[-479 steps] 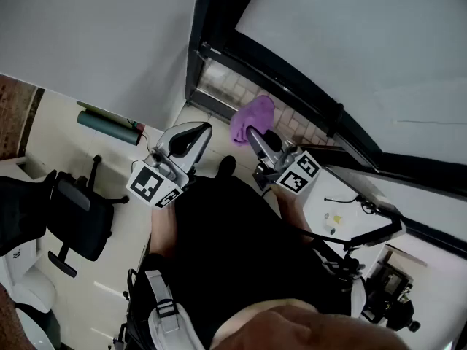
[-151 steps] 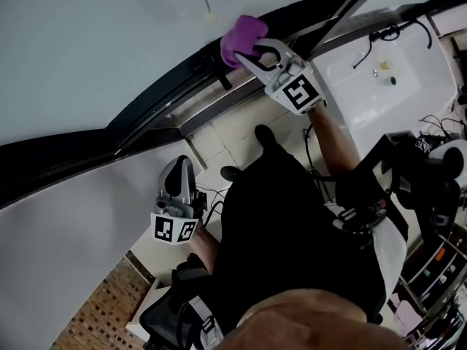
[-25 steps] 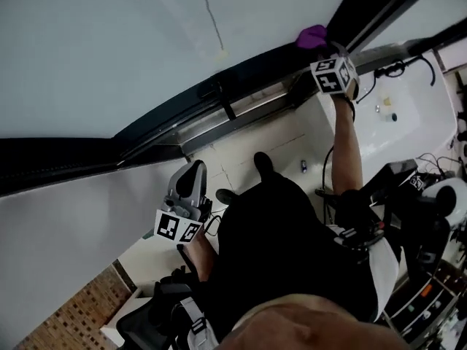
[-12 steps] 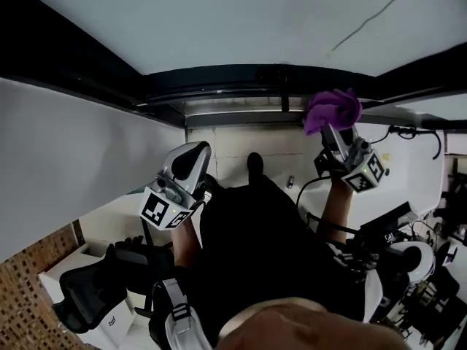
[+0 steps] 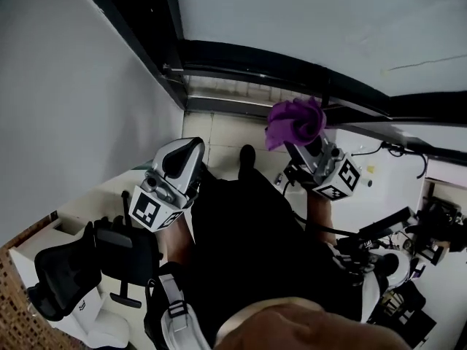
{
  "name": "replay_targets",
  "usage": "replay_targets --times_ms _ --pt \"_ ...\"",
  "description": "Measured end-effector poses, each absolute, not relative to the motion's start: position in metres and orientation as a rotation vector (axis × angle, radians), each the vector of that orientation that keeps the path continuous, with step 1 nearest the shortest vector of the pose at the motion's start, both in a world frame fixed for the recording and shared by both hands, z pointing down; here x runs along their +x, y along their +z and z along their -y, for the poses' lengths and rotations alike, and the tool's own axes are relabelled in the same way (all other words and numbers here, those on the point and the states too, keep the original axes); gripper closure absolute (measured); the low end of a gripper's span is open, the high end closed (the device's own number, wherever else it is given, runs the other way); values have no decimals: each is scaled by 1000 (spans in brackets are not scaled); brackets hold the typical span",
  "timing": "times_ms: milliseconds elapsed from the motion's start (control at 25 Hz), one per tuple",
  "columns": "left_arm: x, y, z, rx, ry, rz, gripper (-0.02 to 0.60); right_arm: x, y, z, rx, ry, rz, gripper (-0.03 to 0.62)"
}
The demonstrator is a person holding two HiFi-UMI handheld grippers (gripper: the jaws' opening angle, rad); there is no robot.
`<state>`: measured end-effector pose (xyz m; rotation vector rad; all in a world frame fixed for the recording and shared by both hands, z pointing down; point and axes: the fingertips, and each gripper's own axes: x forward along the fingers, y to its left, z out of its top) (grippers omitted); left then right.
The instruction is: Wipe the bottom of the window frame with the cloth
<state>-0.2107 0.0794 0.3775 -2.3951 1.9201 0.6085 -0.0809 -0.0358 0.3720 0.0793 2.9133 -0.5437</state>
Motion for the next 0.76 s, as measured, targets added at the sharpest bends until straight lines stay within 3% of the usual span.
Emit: replay_targets --times_ms 400,760 --pt "-235 377 -99 -2421 714 -1890 578 -114 361 -1 61 -549 -2972 530" --pt "-186 346 -108 -2454 661 -1864 581 -64 321 -21 49 -547 -2922 530"
